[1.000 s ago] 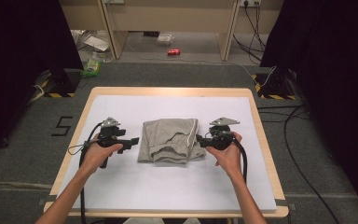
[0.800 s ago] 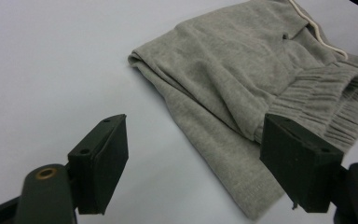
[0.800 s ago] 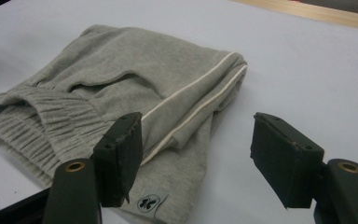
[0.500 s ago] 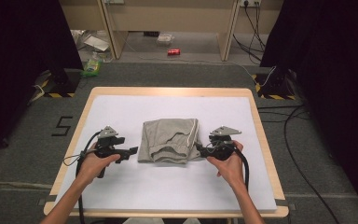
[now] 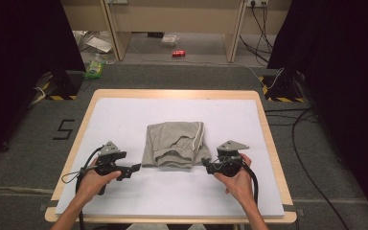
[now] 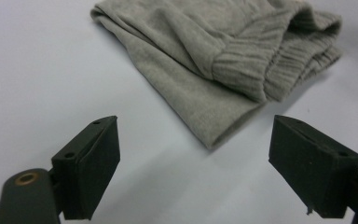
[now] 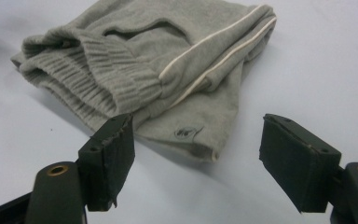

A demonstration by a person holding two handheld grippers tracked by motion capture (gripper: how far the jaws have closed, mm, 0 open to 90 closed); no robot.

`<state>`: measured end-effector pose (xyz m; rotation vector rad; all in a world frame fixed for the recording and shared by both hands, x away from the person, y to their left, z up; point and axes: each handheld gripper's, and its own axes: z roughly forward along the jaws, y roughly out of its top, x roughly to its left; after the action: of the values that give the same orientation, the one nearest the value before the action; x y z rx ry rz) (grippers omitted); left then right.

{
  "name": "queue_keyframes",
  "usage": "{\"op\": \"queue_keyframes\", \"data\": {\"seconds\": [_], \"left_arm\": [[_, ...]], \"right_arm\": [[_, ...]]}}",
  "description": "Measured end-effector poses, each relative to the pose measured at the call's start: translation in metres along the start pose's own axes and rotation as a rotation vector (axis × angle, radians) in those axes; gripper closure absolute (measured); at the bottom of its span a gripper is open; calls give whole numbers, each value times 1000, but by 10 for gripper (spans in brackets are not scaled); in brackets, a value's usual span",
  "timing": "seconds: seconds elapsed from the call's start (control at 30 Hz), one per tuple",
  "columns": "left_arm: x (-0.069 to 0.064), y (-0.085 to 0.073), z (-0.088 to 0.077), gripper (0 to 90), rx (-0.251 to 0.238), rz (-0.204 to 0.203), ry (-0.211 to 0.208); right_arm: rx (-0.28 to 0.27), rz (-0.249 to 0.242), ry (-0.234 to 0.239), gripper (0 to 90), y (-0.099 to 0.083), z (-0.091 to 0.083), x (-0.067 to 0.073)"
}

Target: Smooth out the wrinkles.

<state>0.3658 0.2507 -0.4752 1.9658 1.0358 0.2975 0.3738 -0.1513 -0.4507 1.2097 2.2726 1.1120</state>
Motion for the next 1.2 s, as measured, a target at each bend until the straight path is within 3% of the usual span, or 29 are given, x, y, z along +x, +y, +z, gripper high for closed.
{"op": "queue_keyframes", "data": {"seconds": [0.5,0.67,1.2], "left_arm": [[-18,-31,0,150,44,59,8],[-20,-39,-4,150,45,63,19],[-31,-52,-13,146,80,146,59]], "right_arm": [[31,20,19,252,-41,-8,8],[37,22,13,245,-47,-11,9],[51,-2,1,194,-66,-18,19]]}}
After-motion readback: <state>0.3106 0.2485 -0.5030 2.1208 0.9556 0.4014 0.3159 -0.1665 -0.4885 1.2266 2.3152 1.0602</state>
